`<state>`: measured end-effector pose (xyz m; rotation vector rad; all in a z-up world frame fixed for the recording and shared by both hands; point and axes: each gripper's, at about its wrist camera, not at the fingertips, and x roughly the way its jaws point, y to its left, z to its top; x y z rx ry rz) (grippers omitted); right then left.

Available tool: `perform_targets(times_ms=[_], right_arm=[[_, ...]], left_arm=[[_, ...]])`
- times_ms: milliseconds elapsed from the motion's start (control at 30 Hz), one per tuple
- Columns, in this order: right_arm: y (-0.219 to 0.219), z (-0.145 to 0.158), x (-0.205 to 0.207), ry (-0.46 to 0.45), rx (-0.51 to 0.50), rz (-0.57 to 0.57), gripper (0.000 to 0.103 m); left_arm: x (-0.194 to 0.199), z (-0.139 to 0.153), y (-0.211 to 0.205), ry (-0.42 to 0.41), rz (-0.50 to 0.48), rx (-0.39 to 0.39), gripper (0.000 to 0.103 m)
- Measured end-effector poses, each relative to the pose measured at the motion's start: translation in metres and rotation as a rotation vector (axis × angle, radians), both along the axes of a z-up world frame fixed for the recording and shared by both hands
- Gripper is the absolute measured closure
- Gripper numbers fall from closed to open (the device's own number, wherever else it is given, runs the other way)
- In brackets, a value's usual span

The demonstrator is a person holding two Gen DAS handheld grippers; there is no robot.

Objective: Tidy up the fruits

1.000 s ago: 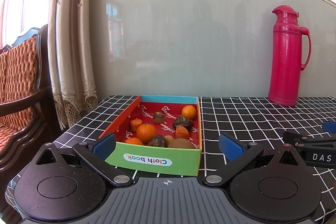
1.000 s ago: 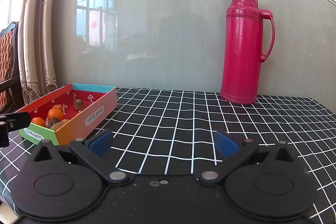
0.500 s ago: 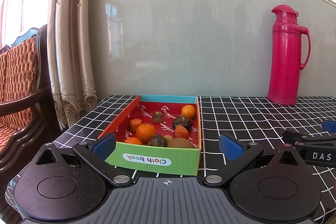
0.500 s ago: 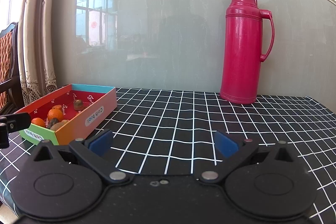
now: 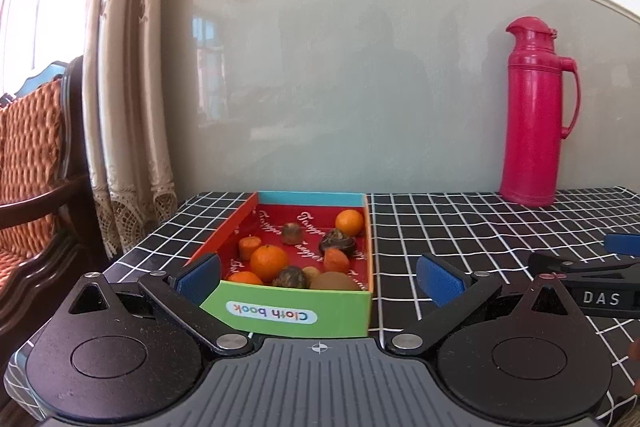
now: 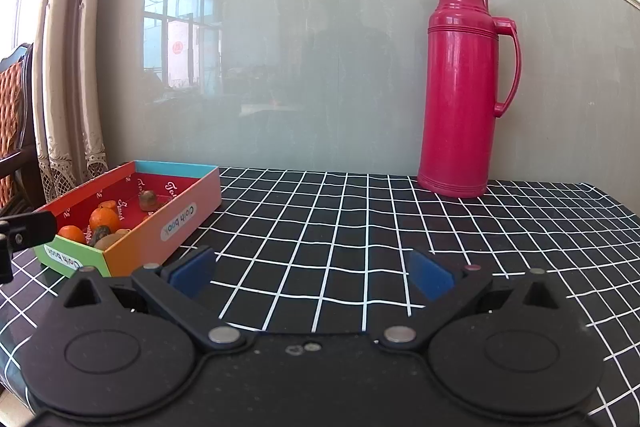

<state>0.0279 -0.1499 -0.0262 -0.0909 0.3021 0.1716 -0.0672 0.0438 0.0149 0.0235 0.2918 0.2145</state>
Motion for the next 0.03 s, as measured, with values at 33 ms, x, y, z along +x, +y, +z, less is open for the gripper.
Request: perform_targets(times_ms=[33], right_arm=[[0.0000,0.0000,-0.0002,-0.001,0.001,0.000,0.000]], left_arm=[[-0.0004,0.0000,-0.0004,0.000,0.001,0.001,0.000]])
